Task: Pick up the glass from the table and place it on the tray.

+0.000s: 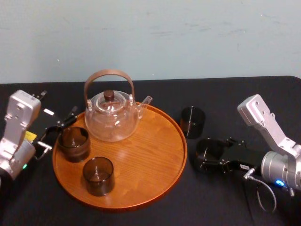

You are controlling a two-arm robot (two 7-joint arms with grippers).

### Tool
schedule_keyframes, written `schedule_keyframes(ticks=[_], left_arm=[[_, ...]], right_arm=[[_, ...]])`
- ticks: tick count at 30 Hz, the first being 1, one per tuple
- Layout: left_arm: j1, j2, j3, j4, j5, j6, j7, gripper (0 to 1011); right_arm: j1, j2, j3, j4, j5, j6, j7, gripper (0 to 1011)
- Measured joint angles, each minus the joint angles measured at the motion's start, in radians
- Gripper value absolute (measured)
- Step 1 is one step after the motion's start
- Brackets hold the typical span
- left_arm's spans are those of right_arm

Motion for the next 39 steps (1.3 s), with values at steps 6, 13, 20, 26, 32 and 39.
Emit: schedule_keyframes(ticks=[6, 13, 20, 26, 32, 39], left_arm=[[0.0, 0.0, 0.0, 0.0, 0.0, 0.0, 0.0, 1001], [0.0, 0.0, 0.0, 0.0, 0.0, 0.0, 0.0, 1002], [0.0, 0.0, 0.0, 0.0, 0.0, 0.0, 0.0, 1001], [0.0, 0.0, 0.0, 0.0, 0.0, 0.0, 0.0, 1001], [0.0, 0.0, 0.0, 0.0, 0.0, 0.0, 0.0, 1001], [0.0, 0.0, 0.0, 0.0, 0.0, 0.0, 0.0, 1001]], right_arm=[[-0.001, 0.0, 0.001, 0.0, 0.001, 0.0, 0.0, 892], [-0.001, 0.0, 0.001, 0.0, 0.002, -0.001, -0.001, 892], [-0.002, 0.0, 0.005, -0.002, 0.005, -0.001, -0.001, 892], [-0.003, 0.014, 0.02, -0.024, 0.023, -0.009, 0.011, 892], [0.004, 0.046, 0.035, -0.062, 0.054, -0.011, 0.038, 892], [0.029, 0.081, 0.034, -0.099, 0.084, -0.029, 0.079, 892]])
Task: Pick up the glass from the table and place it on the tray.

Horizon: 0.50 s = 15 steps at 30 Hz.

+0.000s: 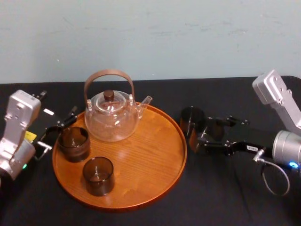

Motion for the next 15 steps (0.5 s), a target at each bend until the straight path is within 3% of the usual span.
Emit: schedule_keyframes(ticks=[9, 15], left_arm=[[0.0, 0.0, 0.0, 0.0, 0.0, 0.0, 0.0, 1001], [0.0, 0.0, 0.0, 0.0, 0.0, 0.0, 0.0, 1002]], right_arm=[[0.063, 0.009, -0.062, -0.005, -0.006, -0.031, 0.046, 892], [0.117, -0.01, -0.125, 0.014, -0.015, -0.049, 0.079, 892]])
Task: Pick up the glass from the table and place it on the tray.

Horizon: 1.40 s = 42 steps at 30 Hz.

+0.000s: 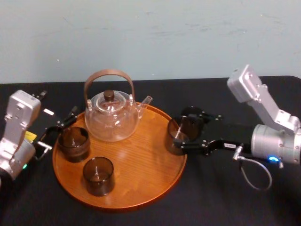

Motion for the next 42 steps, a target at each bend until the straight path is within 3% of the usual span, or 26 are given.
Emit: schedule_keyframes(ticks=[19, 42], left_arm=[[0.0, 0.0, 0.0, 0.0, 0.0, 0.0, 0.0, 1001], [0.0, 0.0, 0.0, 0.0, 0.0, 0.0, 0.0, 1001]], right_arm=[[0.127, -0.087, -0.159, 0.106, -0.011, -0.036, 0.048, 892], [0.14, -0.088, -0.218, 0.143, 0.0, -0.025, 0.05, 892]])
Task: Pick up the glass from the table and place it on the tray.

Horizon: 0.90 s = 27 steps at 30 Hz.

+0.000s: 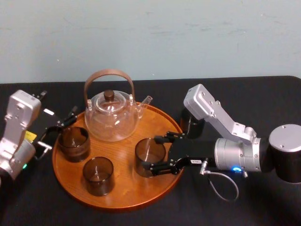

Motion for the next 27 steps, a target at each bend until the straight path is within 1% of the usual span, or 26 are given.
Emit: schedule_keyframes(ticks=[27], left_arm=[[0.0, 0.0, 0.0, 0.0, 0.0, 0.0, 0.0, 1001]], right_arm=[[0.007, -0.018, -0.012, 0.043, -0.004, -0.012, -0.004, 891]])
